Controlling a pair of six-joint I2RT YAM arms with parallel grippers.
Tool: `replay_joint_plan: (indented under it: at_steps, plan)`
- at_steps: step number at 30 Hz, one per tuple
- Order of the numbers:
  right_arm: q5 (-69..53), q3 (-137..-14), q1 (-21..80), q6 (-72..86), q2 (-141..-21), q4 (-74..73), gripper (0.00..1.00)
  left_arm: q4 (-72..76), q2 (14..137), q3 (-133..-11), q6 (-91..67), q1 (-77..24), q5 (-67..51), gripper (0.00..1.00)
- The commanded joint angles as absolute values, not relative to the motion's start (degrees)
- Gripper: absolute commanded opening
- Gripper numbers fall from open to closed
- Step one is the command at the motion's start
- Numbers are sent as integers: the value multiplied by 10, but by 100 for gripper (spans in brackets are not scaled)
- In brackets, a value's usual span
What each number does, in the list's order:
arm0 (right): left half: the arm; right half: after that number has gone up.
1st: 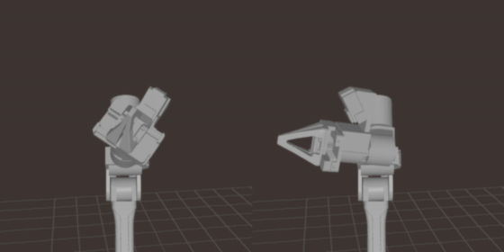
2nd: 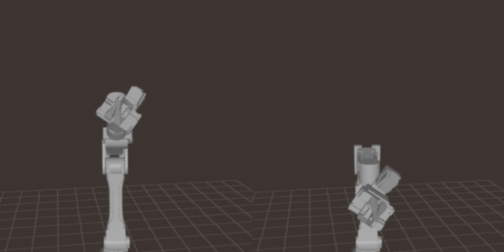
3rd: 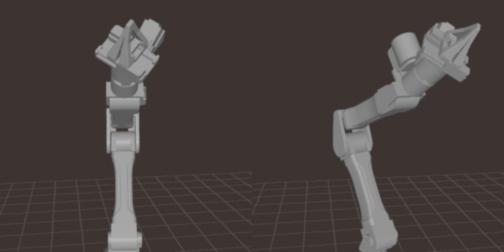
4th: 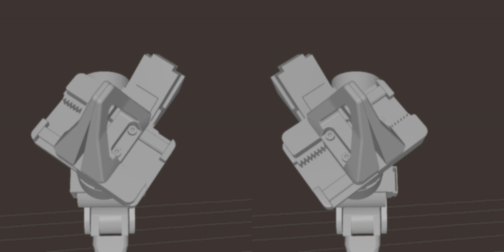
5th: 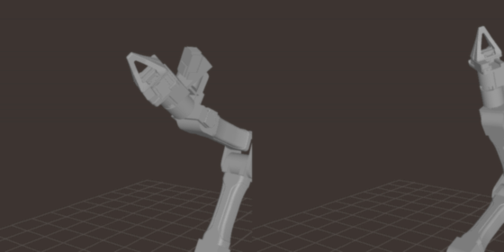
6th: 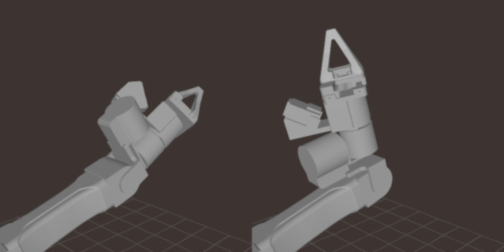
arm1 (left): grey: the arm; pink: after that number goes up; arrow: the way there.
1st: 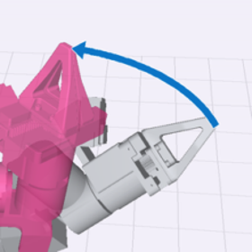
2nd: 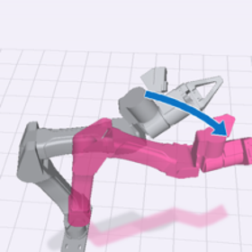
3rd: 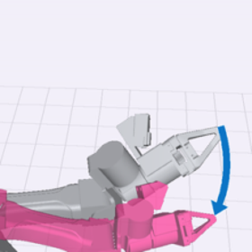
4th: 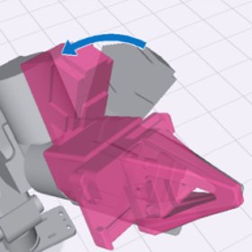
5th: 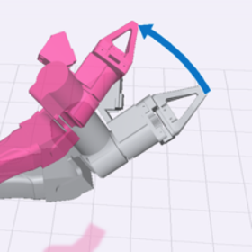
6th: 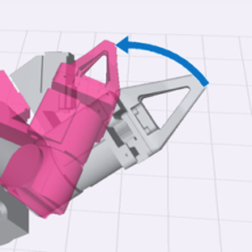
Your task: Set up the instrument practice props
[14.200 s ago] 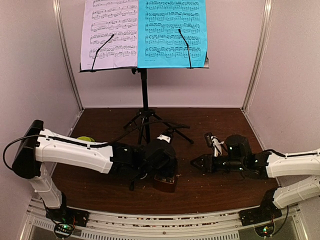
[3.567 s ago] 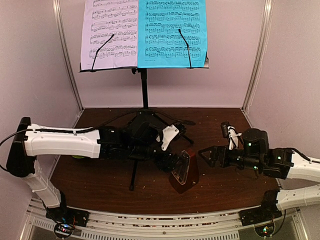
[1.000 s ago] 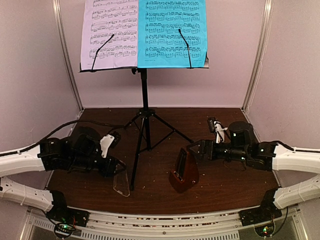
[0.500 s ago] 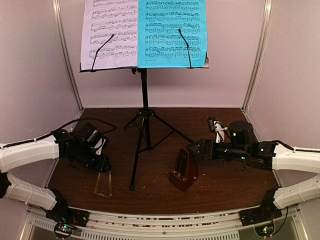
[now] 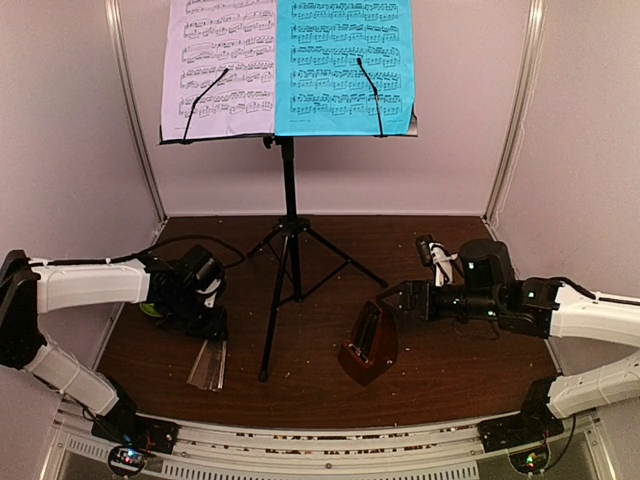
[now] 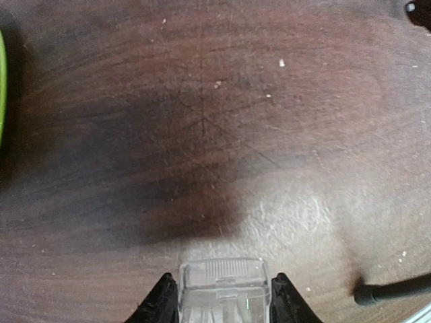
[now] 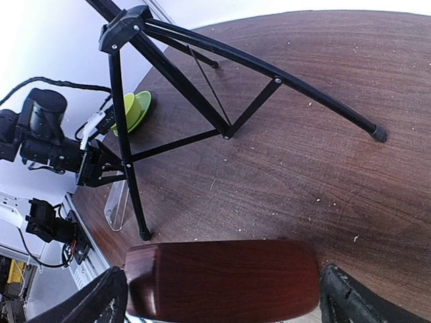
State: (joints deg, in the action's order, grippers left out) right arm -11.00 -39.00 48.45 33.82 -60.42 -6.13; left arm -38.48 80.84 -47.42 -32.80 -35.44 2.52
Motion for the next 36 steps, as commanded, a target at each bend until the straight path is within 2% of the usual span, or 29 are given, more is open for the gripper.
replay_joint_plan:
  at_steps: [1,4,10,14,18,25,31,34,36]
  plan:
    - [-120,-430,484,329,-590,-101,100,-352,834,-485,-319,-348,30,21]
    - [-119,-452,484,327,-583,-117,100,-346,842,-485,-321,-346,32,30]
    - [-117,-460,484,325,-549,-172,100,-343,851,-489,-319,-345,28,58]
    - [-123,-412,485,333,-497,-211,100,-354,841,-492,-315,-345,35,68]
    - [-137,-331,485,368,-451,-212,99,-369,824,-495,-310,-345,44,72]
    - [-109,-240,486,398,-466,-165,89,-386,792,-506,-313,-345,54,73]
    - [-115,-245,486,382,-578,-99,60,-397,785,-520,-313,-345,57,72]
    - [-130,-263,485,375,-632,-68,50,-401,779,-521,-313,-345,58,72]
    - [-133,-274,485,372,-668,-53,46,-403,773,-519,-316,-345,59,72]
